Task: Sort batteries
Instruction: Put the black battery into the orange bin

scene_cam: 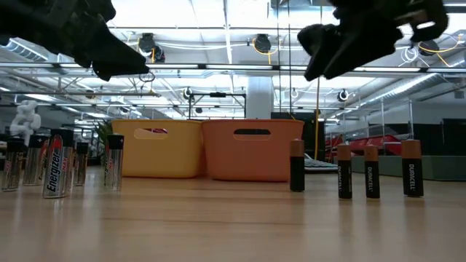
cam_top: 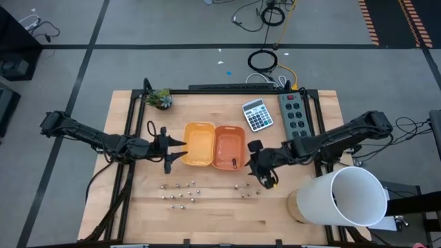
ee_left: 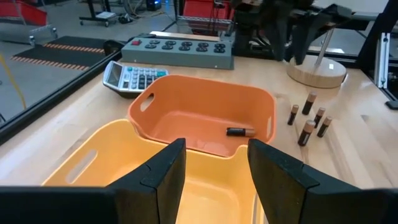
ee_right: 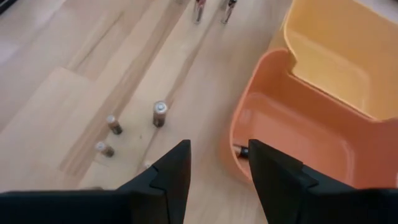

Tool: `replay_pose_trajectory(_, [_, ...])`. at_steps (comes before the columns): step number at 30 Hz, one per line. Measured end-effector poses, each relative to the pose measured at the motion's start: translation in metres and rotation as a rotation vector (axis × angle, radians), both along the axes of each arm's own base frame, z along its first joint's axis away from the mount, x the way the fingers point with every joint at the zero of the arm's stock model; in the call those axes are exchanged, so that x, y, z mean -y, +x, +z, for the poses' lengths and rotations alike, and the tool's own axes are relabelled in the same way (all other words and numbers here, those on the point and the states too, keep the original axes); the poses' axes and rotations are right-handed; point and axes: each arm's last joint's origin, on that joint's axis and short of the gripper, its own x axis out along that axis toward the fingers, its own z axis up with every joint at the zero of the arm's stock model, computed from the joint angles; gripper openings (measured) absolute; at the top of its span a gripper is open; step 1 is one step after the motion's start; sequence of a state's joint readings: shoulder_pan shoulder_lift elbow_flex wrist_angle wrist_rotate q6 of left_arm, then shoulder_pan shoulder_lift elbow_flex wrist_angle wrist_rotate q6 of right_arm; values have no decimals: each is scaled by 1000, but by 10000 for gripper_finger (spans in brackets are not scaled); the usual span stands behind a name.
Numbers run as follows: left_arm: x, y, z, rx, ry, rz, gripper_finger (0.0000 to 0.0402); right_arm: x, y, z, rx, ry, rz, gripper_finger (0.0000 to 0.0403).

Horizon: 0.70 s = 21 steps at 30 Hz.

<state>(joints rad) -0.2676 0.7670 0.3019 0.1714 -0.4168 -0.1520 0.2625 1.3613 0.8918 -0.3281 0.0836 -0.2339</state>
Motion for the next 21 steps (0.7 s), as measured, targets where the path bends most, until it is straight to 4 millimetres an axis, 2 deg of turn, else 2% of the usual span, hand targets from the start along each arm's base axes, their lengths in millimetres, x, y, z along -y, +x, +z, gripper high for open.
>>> replay_pose_trajectory(5, [0, 0, 0, 0, 2, 5, 182, -10, 1, 14, 32, -48, -14, 151])
replay_pose_trajectory(12, [0, 0, 0, -14, 58, -10, 182, -17, 3, 28, 55, -16, -10, 145])
replay_pose_trajectory(21, [0, 0, -1, -20, 83, -16, 182, -33, -2, 23, -8, -32, -1, 139])
